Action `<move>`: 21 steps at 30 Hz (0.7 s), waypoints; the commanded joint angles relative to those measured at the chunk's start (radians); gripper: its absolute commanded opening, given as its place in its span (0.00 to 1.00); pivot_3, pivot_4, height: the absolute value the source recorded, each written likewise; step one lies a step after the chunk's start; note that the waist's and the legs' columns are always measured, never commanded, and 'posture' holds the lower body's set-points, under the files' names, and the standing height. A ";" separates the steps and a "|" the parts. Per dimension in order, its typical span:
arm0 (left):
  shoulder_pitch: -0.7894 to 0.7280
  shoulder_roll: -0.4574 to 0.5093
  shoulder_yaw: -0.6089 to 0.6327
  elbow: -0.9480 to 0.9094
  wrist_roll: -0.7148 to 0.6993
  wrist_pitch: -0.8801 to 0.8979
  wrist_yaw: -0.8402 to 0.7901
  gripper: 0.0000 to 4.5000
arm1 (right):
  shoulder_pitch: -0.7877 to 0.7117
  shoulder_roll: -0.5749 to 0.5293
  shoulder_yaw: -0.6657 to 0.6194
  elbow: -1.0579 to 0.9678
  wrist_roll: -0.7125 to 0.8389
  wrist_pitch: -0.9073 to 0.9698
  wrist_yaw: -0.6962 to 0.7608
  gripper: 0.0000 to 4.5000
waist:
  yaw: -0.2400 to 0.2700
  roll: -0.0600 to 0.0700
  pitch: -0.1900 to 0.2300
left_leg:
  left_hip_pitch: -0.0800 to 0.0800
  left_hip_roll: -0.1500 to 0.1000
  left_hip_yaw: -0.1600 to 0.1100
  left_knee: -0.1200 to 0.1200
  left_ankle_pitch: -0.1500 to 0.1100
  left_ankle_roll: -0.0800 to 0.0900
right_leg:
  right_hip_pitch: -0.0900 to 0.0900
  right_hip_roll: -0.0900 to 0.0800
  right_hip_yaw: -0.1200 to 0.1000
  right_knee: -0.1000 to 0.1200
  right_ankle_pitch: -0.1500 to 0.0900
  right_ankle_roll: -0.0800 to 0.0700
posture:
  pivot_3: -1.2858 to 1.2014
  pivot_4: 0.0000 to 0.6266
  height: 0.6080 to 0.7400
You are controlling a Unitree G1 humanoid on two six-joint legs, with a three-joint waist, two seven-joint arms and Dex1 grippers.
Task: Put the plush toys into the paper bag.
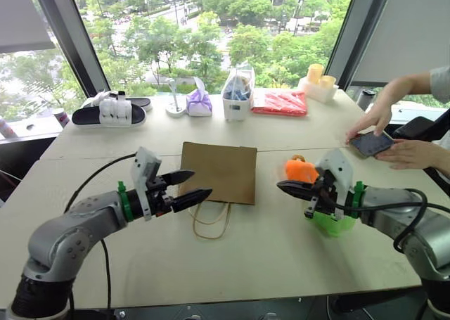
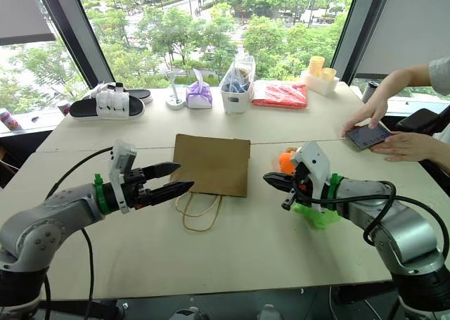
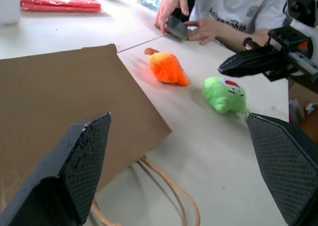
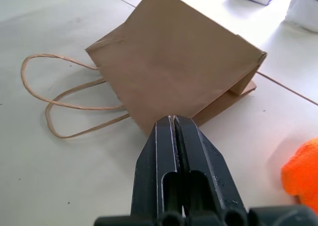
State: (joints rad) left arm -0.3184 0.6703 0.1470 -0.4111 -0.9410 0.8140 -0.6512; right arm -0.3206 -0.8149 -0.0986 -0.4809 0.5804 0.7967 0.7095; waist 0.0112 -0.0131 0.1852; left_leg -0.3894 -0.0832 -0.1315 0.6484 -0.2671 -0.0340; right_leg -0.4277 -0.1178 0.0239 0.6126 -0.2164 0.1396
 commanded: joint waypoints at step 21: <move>-0.055 0.030 -0.014 0.030 0.088 -0.023 -0.144 0.98 | -0.001 0.011 0.000 -0.038 -0.017 -0.025 -0.005 0.00 | 0.000 0.000 0.000 | 0.000 0.000 0.000 0.000 0.000 0.000 | 0.000 0.000 0.000 0.000 0.000 0.000 | 0.52 0.24 1.00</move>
State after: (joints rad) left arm -0.3626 0.6892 0.1303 -0.3643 -0.8579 0.8137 -0.7834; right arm -0.3088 -0.8054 -0.0899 -0.4864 0.5634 0.7908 0.7033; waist 0.0109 -0.0132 0.1853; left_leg -0.3895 -0.0830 -0.1317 0.6484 -0.2671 -0.0340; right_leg -0.4278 -0.1178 0.0239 0.6126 -0.2164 0.1396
